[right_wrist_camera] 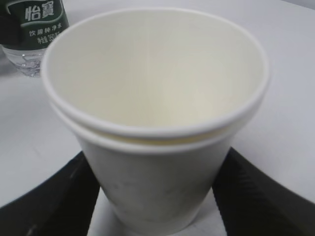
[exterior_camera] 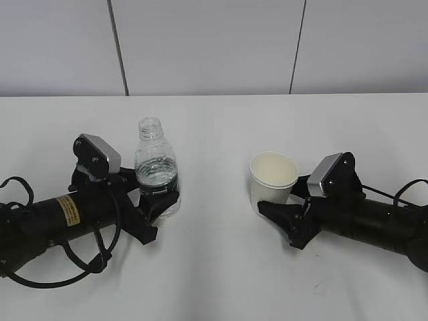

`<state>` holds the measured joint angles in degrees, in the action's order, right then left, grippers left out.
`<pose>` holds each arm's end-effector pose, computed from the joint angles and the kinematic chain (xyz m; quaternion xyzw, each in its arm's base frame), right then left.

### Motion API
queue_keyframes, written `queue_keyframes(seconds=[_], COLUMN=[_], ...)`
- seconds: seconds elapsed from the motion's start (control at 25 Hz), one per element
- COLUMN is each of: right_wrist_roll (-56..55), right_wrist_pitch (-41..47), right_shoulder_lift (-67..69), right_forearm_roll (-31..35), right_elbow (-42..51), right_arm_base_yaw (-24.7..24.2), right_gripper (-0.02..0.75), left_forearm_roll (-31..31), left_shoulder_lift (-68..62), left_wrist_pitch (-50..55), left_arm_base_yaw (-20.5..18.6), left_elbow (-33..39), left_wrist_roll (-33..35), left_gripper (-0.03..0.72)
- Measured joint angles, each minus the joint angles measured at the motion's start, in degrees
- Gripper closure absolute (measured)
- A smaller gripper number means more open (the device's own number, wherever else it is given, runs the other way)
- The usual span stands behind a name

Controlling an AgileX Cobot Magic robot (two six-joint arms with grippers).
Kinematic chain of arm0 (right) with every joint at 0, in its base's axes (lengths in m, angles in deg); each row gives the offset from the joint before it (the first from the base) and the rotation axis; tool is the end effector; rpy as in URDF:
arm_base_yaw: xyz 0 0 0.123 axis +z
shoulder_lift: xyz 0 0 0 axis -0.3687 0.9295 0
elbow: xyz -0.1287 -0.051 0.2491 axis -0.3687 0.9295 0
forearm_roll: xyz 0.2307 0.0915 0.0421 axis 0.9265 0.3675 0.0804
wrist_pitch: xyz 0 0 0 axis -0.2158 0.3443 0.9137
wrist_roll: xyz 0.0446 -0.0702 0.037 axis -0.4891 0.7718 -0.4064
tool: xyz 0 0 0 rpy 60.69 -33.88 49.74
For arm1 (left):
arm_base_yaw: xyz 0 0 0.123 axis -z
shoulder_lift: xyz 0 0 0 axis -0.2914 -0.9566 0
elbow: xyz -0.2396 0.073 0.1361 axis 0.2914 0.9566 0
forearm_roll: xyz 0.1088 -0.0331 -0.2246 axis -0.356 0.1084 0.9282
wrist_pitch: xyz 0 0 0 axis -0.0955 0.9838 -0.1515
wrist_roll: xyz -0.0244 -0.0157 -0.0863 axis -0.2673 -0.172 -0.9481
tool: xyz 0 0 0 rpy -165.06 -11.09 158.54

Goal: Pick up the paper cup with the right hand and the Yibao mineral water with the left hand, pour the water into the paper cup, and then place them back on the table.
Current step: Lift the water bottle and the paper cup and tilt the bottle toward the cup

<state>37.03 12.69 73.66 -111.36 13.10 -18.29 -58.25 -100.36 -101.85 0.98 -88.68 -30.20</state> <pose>0.3155 0.0771 0.0513 -0.3516 0.7325 0.2039 0.5461 0.2891 -0.1423 0.0765 0.3384 0.7244 -0.2540 0.5443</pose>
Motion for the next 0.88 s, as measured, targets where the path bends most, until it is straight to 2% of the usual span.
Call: queue_keyframes(seconds=[0.4,0.52,0.72,0.88], right_wrist_roll=[-0.2,-0.2,-4.7,-7.4], right_wrist_pitch=[0.0,0.0,0.0,0.0], right_shoulder_lift=[0.0,0.0,0.0,0.0], right_forearm_roll=[-1.0,-5.1,-14.1,-20.8], right_elbow=[-0.1,-1.1,-3.9,-6.9], right_arm_base_yaw=[0.0,0.0,0.0,0.0], right_gripper=[0.227,0.227,0.227,0.227], left_forearm_roll=[-0.7,-0.8,-1.3,1.7], left_shoulder_lift=[0.0,0.0,0.8,2.6], left_wrist_pitch=[0.0,-0.1,0.4,1.5], left_arm_base_yaw=[0.0,0.0,0.0,0.0], left_elbow=[0.0,0.0,0.0,0.0], left_wrist_roll=[0.3,2.1,9.8,15.8], left_gripper=[0.316,0.336,0.34,0.342])
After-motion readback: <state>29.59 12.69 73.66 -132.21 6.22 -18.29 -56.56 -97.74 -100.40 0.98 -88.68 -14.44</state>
